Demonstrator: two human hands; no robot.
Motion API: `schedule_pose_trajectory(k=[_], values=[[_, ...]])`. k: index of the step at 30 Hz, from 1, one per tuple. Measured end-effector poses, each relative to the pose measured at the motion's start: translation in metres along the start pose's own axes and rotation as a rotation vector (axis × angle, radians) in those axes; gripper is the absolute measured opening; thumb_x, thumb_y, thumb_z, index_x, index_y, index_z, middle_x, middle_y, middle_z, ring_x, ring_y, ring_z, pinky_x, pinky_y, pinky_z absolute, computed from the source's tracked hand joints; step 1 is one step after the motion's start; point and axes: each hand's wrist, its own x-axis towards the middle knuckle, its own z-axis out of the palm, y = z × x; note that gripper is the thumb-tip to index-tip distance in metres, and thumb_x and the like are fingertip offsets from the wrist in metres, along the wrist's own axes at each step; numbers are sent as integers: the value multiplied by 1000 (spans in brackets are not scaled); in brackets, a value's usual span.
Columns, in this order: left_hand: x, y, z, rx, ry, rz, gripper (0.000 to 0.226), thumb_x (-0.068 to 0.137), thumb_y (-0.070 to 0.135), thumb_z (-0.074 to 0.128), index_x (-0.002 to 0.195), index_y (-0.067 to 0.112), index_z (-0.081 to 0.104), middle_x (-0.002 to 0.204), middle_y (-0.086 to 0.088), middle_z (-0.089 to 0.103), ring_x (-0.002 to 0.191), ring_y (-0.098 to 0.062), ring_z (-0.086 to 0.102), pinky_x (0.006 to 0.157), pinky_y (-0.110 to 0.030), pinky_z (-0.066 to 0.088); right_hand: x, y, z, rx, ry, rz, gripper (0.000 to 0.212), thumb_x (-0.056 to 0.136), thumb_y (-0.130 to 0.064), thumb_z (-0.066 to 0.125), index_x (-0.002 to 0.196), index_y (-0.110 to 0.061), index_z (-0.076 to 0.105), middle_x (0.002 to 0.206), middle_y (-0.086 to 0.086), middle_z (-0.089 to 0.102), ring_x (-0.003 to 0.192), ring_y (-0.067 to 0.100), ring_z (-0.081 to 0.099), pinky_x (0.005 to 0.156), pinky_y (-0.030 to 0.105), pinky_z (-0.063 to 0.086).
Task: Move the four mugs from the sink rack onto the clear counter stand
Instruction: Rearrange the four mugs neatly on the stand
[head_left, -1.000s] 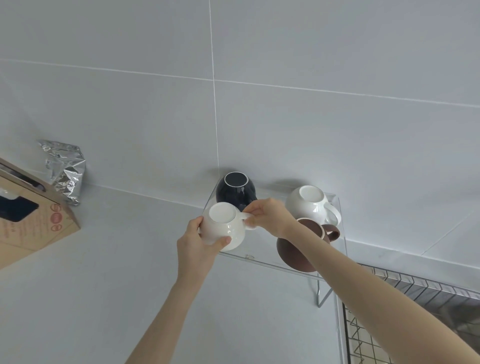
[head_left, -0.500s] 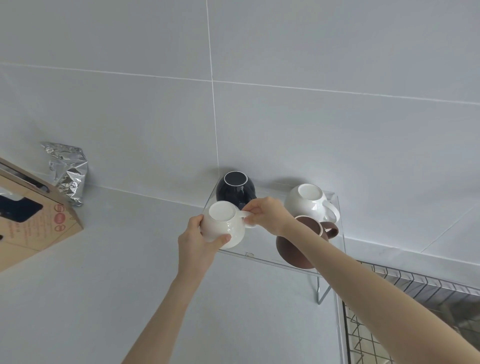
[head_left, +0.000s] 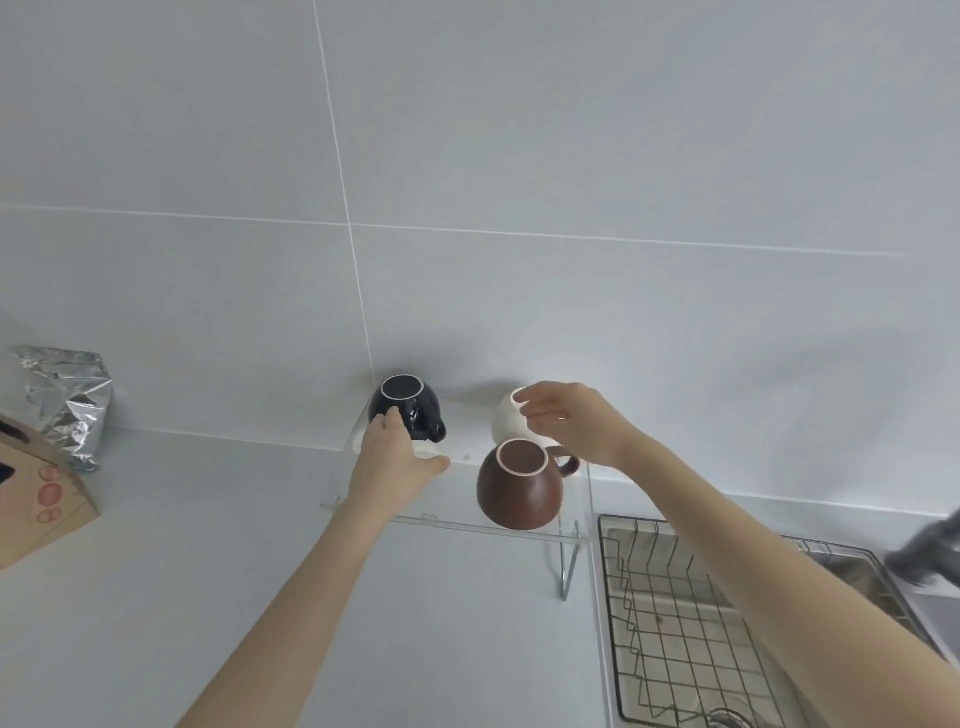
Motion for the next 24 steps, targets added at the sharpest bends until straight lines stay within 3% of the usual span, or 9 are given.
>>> schedule_pose_trajectory(k=[3,5,8,10,12,15,18,20,24], values=[[-20,17,16,-22,7,75,55,81,23,60,129,6,38,139,-13,42,131,-26,36,101,-34,31,-14,22,3,84,85,64,36,87,2,37,111,-8,62,102,6,57,88,30,66,79,40,58],[-32,30,27,-108,-55,60,36,85,25,55,118,13,46,124,-11,52,118,-25,46,93,-31,34,-22,37,8,109,137,120,39,89,4,32,117,-3,58,108,9,57,75,16,64,65,14,53],[-44,45,45,-253,-158,-65,9,86,27,52,92,21,54,98,-2,59,99,-25,48,75,-29,36,-31,61,18,48,141,201,52,87,5,29,133,-11,44,133,10,53,104,24,57,81,18,42],[-53,49,59,-325,-185,-92,15,83,25,53,87,11,55,92,-6,59,88,-22,49,62,-27,35,-33,72,24,33,101,249,58,85,5,30,139,-16,34,139,12,47,119,29,49,87,22,38],[-61,50,70,-367,-194,-101,23,81,23,54,98,7,56,97,-7,60,88,-22,52,61,-19,36,-35,78,31,45,70,234,62,83,7,28,138,-22,35,125,9,56,96,23,58,73,17,43],[-65,52,76,-412,-171,-117,14,82,16,48,93,9,53,86,-4,56,86,-24,48,60,-18,34,-33,86,38,68,91,180,67,78,10,25,131,-28,41,102,-2,58,56,9,43,43,8,35],[-62,50,73,-426,-144,-146,24,84,12,44,105,14,56,94,-1,55,95,-25,47,71,-27,35,-34,90,42,68,108,173,69,78,11,27,137,-25,34,131,3,48,92,19,53,63,9,35],[-58,45,71,-425,-111,-156,37,82,12,44,117,8,54,101,-7,55,98,-26,49,75,-29,35,-32,92,43,48,112,181,69,80,12,28,143,-17,22,144,6,35,125,23,40,83,14,30],[-56,41,70,-391,-103,-130,33,78,13,42,102,-7,53,74,-23,46,79,-37,43,61,-32,27,-28,96,42,105,148,169,70,76,18,27,139,-10,33,139,11,36,129,23,36,83,5,24]])
